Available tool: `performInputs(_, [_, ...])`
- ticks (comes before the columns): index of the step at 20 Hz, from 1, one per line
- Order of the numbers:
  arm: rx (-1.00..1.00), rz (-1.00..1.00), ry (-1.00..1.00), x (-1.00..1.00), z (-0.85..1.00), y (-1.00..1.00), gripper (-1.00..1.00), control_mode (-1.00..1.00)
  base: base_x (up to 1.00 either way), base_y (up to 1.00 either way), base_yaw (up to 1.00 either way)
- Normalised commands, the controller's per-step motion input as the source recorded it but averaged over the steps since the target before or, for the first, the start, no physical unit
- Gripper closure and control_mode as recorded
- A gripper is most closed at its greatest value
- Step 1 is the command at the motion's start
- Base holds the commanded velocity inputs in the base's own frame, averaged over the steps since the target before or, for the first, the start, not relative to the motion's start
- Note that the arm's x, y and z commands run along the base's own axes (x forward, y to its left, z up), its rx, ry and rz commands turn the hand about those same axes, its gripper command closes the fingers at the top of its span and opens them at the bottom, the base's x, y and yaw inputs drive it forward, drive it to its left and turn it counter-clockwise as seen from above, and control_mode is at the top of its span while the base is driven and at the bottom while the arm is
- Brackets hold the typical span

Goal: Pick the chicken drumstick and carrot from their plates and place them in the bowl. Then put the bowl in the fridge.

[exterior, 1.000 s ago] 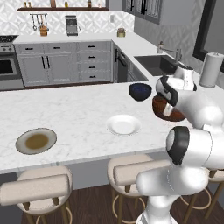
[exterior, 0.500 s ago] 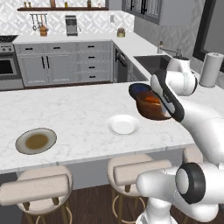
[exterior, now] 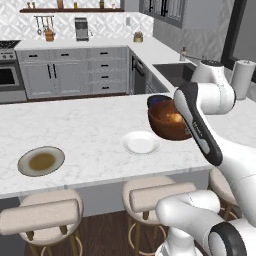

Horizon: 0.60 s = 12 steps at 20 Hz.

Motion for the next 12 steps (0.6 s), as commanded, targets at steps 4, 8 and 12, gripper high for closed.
performInputs(4, [0.00,0.10,-0.01,-0.12,0.10,0.22,1.00,-1.00,0.00,0.00,0.00])
performInputs(8, [0.02,0.00,0.00,-0.35,0.16,-0.05,1.00,-1.00,0.00,0.00,0.00])
performInputs(12, [0.06,-0.07,0.00,-0.28,0.06,-0.21,1.00,-1.00,0.00,0.00,0.00])
